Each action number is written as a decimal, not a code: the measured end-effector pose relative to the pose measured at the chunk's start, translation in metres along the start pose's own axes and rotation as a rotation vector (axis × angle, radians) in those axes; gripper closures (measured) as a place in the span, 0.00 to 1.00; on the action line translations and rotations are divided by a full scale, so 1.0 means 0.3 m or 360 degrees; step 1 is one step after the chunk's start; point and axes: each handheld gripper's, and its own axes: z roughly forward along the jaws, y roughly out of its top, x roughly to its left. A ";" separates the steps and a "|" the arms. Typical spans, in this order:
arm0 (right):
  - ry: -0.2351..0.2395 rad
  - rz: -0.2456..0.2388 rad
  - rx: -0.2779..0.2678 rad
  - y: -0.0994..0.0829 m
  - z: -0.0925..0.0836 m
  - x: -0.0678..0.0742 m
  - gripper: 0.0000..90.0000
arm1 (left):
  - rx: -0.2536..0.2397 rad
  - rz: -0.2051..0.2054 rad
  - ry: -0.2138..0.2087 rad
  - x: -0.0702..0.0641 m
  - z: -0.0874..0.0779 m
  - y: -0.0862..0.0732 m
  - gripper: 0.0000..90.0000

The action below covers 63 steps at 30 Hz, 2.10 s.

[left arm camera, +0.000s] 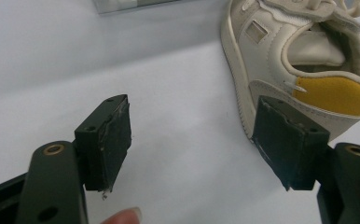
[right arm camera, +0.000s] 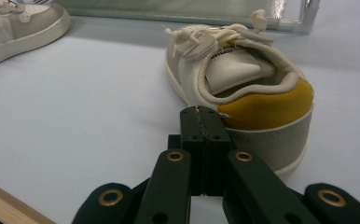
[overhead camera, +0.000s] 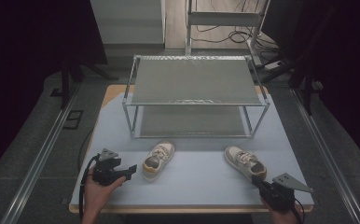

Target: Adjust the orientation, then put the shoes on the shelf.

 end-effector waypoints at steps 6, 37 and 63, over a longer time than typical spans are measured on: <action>0.0096 -0.0026 -0.0060 0.010 -0.014 0.021 0.93 | -0.0028 0.0010 -0.0013 -0.014 -0.013 0.006 0.31; 0.0087 -0.0130 0.0100 0.166 0.007 -0.101 0.27 | 0.0086 0.0185 -0.0128 -0.177 0.003 0.120 0.21; 0.0031 -0.0142 0.0410 0.135 0.204 -0.093 0.23 | 0.0401 0.0205 -0.0003 -0.230 0.235 0.147 0.18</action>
